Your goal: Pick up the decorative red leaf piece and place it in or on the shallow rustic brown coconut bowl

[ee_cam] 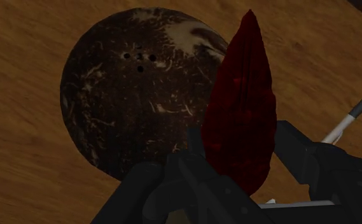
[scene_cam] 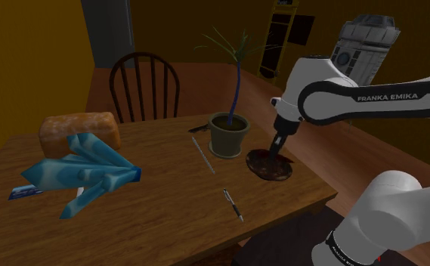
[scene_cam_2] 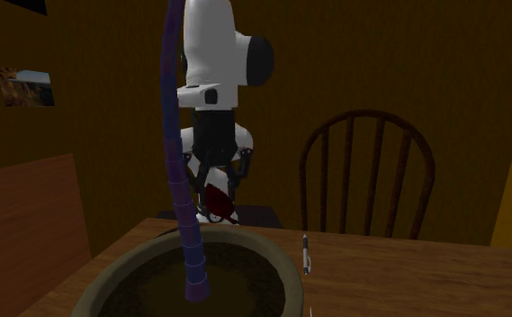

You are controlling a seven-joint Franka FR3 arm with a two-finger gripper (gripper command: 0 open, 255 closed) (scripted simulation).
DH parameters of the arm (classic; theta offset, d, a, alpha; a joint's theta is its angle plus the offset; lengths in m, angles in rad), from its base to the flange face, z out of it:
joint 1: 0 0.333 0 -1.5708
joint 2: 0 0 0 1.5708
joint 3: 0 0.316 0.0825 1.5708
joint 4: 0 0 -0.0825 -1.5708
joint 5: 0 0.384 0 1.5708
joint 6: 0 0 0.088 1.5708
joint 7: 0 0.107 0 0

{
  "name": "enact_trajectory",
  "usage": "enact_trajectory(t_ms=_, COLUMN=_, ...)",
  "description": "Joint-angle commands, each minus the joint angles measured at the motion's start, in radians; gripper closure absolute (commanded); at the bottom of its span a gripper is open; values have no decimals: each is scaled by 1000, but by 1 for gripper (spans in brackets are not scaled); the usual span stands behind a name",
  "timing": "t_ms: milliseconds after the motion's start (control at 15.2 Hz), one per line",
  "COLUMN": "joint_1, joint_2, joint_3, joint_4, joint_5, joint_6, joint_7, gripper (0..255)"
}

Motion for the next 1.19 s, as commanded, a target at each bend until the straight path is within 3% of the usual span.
enact_trajectory(t_ms=0, joint_1=-32, joint_2=36, joint_3=-44, joint_4=23, joint_5=-32, joint_6=12, joint_7=-52, gripper=255)
enact_trajectory(t_ms=198, joint_1=-65, joint_2=99, joint_3=-97, joint_4=69, joint_5=-65, joint_6=29, joint_7=-114, gripper=255)
enact_trajectory(t_ms=1122, joint_1=-65, joint_2=194, joint_3=-104, joint_4=-65, joint_5=-68, joint_6=258, joint_7=-116, gripper=255)
